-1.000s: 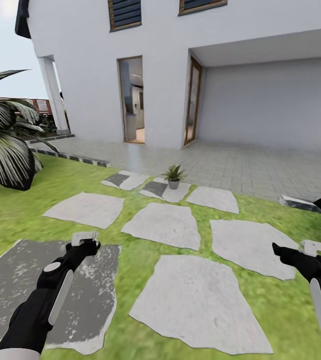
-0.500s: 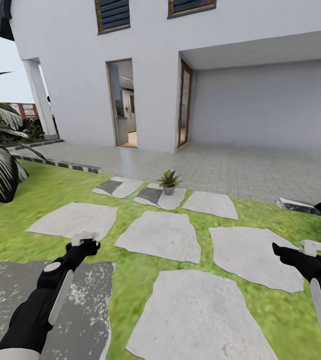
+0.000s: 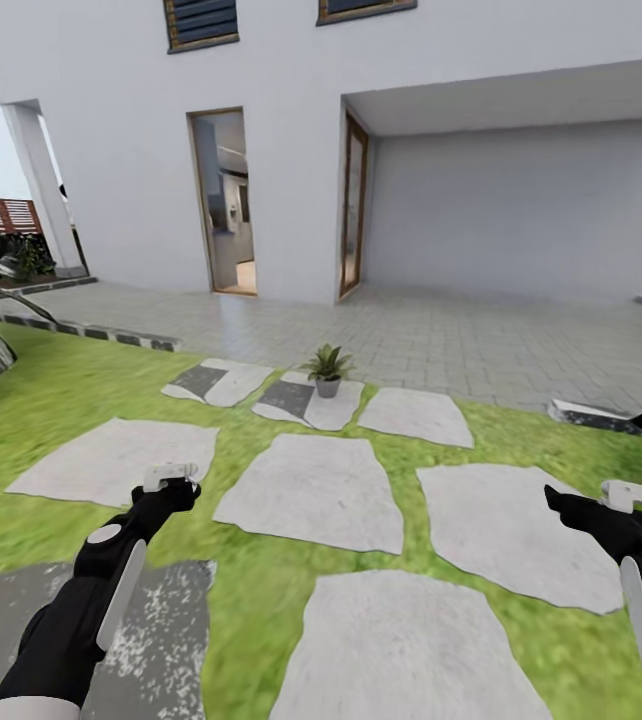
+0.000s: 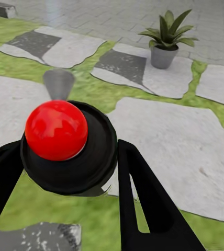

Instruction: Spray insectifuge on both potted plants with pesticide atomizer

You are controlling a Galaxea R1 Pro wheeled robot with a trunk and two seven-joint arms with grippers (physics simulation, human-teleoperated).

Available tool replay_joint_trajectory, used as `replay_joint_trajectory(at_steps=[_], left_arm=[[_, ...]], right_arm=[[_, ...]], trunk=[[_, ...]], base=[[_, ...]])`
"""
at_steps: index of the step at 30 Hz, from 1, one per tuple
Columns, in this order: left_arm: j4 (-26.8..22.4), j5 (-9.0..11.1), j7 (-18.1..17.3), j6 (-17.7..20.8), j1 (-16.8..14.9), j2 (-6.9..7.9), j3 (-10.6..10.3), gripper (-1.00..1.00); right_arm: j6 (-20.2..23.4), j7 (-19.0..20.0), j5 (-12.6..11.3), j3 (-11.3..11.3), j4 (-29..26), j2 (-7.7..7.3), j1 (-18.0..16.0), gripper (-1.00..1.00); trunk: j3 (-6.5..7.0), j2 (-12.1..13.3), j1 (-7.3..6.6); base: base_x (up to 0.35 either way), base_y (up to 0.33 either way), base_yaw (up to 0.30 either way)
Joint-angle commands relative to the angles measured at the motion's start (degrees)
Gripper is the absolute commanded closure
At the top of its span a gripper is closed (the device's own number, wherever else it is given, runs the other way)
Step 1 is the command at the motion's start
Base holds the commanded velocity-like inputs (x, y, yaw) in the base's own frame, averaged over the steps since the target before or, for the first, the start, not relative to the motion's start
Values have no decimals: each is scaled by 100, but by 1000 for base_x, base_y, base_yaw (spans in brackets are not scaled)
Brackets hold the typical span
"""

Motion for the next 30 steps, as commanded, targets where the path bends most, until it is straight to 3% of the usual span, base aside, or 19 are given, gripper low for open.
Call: replay_joint_trajectory(at_steps=[1,30], left_arm=[[-6,59,-13,35,-2,0,8,100],[-6,59,-12,35,-2,0,8,100]], right_arm=[[31,19,-21,-9,-7,0,-4,-100],[31,19,-21,-12,-8,0,-4,-100]], trunk=[[-5,-2,2],[-4,-2,2]], base=[[330,112,-18],[330,110,-1]])
